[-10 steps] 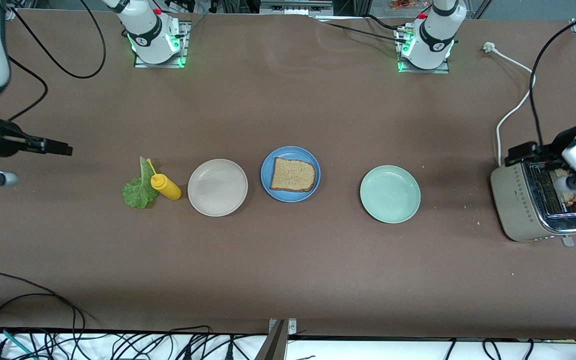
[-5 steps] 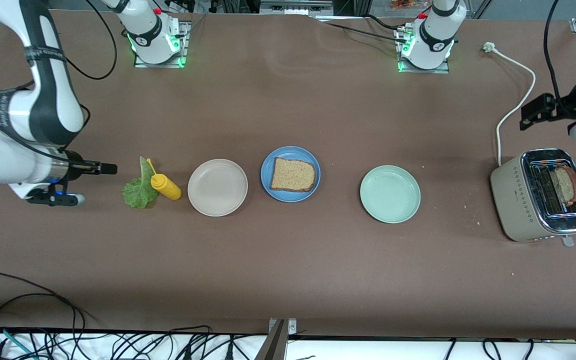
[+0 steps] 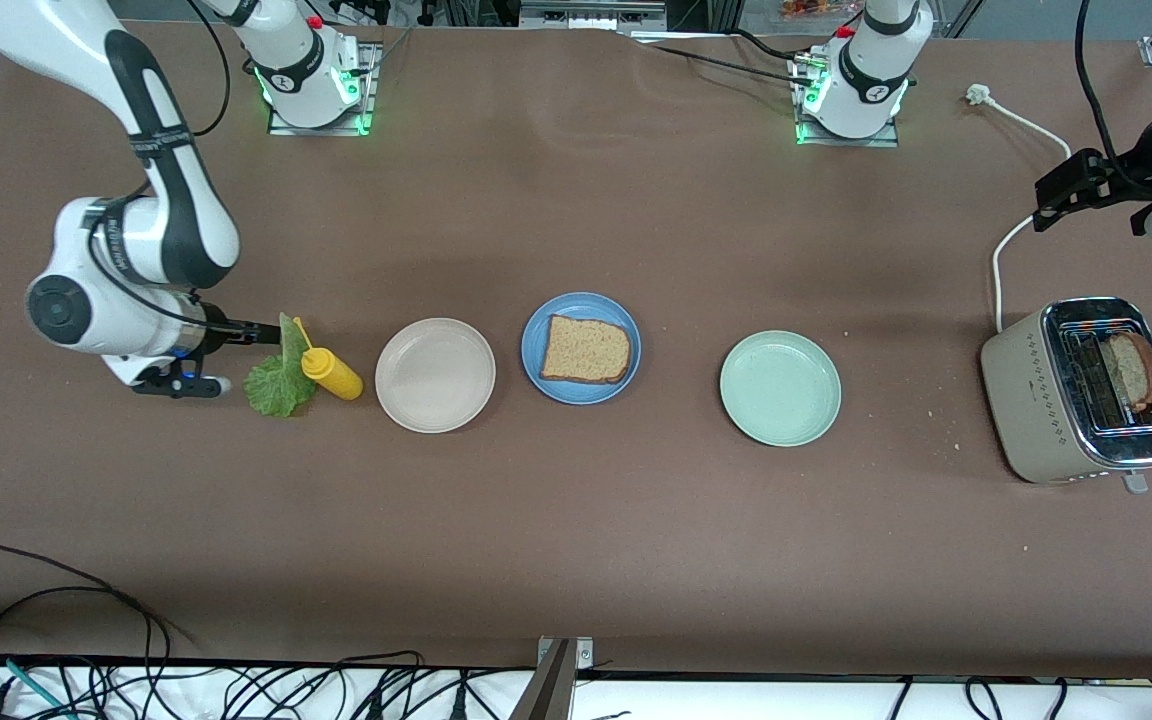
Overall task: Make sandwich in blue plate with both arms
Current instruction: 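Grasp the green lettuce leaf with the right gripper and lift it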
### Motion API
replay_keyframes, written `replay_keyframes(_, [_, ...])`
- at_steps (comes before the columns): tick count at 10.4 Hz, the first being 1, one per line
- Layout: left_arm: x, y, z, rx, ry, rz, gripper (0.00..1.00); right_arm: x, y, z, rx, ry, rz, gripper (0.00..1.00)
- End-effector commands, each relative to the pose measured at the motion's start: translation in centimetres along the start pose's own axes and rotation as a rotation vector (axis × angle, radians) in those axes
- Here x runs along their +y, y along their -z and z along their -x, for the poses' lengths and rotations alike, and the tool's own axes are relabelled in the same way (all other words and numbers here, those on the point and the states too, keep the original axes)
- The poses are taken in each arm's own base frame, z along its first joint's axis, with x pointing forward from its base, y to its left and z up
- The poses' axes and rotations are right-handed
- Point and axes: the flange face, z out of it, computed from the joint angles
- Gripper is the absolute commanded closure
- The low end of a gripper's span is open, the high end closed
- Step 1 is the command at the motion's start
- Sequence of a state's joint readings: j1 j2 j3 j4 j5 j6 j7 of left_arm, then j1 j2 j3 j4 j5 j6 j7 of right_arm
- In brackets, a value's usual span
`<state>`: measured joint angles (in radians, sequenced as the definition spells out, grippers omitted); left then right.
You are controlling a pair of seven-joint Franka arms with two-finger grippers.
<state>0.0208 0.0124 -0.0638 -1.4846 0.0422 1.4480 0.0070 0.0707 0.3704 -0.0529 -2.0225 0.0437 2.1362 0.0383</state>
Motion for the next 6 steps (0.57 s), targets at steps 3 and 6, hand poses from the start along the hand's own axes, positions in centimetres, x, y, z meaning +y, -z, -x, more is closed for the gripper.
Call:
replay_keyframes(3, [-0.3,0.0,0.8,-0.022,0.012,-0.036,0.00,-0.7,-4.7,0.3,0.008,0.003,0.000,0.28])
replay_keyframes(6, [-0.7,0.6,0.7,-0.011,0.019,-0.037,0.00,-1.4,-5.1,0.2,0.003,0.042,0.003,0.83])
